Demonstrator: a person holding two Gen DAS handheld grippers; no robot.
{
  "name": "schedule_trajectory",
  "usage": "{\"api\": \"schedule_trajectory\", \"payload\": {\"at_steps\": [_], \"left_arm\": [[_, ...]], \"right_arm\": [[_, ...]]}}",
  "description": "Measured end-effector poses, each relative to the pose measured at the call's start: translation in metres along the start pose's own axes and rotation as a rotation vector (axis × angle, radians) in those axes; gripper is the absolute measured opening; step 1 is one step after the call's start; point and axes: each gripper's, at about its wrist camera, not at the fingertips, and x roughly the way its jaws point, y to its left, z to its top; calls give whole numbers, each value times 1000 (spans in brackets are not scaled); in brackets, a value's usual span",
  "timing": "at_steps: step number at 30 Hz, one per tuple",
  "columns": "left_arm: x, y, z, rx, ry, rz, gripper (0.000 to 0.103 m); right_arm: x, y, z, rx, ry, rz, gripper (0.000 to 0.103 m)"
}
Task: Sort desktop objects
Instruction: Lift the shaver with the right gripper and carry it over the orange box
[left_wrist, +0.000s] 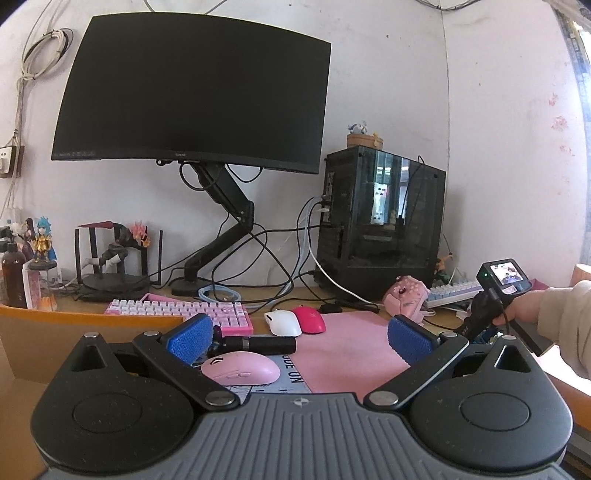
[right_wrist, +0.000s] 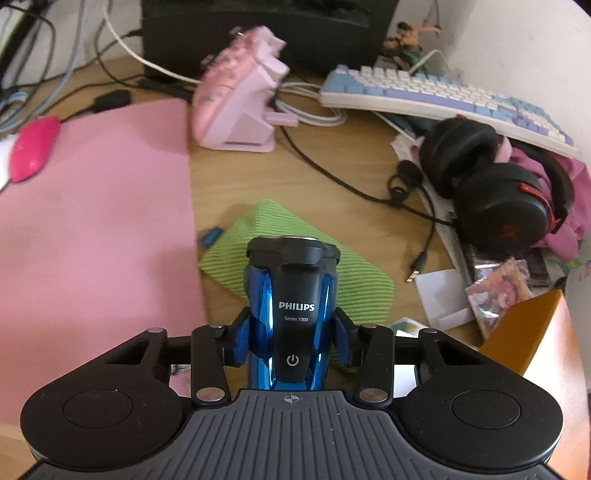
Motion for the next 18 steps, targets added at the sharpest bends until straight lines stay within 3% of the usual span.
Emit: {"api": "schedule_trajectory", "payload": {"at_steps": [5, 18], "left_arm": [[-4, 5, 1, 8, -5, 5, 103], [-22, 12, 9, 25, -40, 32, 103]], "right_arm": [[-13, 12, -4, -1, -40, 40, 47], [-92, 33, -22, -39, -280, 171, 47]]}}
